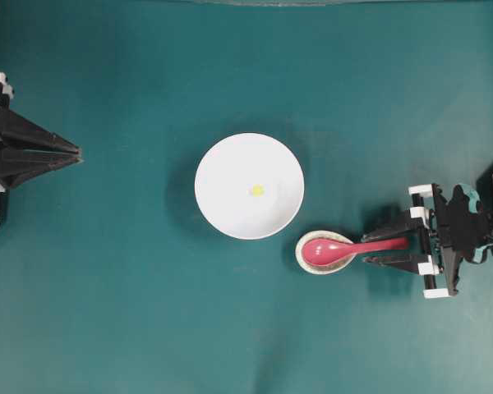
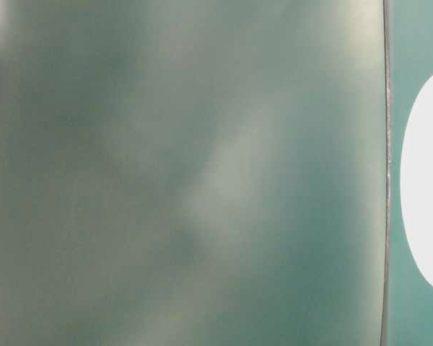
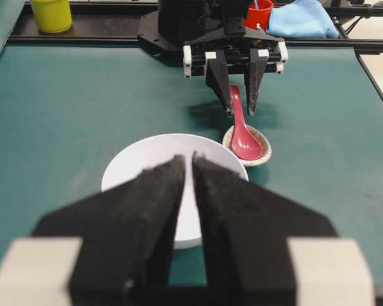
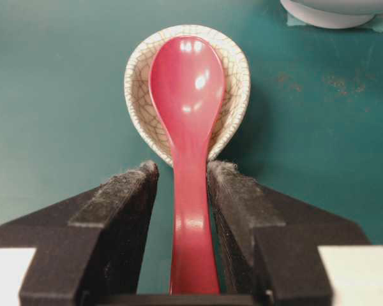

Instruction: Scoop the yellow hexagonal prism block from the bowl with a spoon using the right arm.

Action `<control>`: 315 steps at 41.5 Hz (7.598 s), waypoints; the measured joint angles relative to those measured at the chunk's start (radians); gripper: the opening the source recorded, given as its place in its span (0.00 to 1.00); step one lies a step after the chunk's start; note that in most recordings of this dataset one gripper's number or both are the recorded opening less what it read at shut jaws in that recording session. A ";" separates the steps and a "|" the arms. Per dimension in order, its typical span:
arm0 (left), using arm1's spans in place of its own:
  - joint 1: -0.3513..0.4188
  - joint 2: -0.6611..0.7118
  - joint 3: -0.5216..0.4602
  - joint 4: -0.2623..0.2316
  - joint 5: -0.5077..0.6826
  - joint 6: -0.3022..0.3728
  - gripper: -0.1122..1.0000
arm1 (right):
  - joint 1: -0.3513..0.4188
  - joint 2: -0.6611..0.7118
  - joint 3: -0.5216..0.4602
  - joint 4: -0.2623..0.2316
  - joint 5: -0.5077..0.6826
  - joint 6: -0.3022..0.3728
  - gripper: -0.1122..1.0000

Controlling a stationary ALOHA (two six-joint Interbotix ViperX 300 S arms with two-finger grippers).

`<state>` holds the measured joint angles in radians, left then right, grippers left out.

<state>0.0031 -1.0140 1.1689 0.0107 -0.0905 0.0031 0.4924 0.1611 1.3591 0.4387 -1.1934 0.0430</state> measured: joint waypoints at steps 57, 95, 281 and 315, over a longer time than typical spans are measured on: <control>0.000 0.000 0.000 -0.002 0.000 0.000 0.22 | -0.005 0.000 -0.002 0.015 0.008 0.000 0.33; 0.000 0.002 0.000 -0.002 -0.002 0.000 0.22 | -0.198 -0.548 -0.115 0.018 0.479 -0.285 0.33; 0.063 0.038 0.000 -0.002 -0.041 -0.011 0.22 | -0.646 -0.160 -0.943 -0.225 1.980 -0.272 0.33; 0.063 0.037 0.000 0.000 -0.041 -0.014 0.22 | -0.643 -0.126 -0.943 -0.225 1.913 -0.278 0.33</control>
<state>0.0660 -0.9771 1.1689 0.0107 -0.1319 -0.0107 -0.1503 0.0353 0.4157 0.2132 0.7194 -0.2347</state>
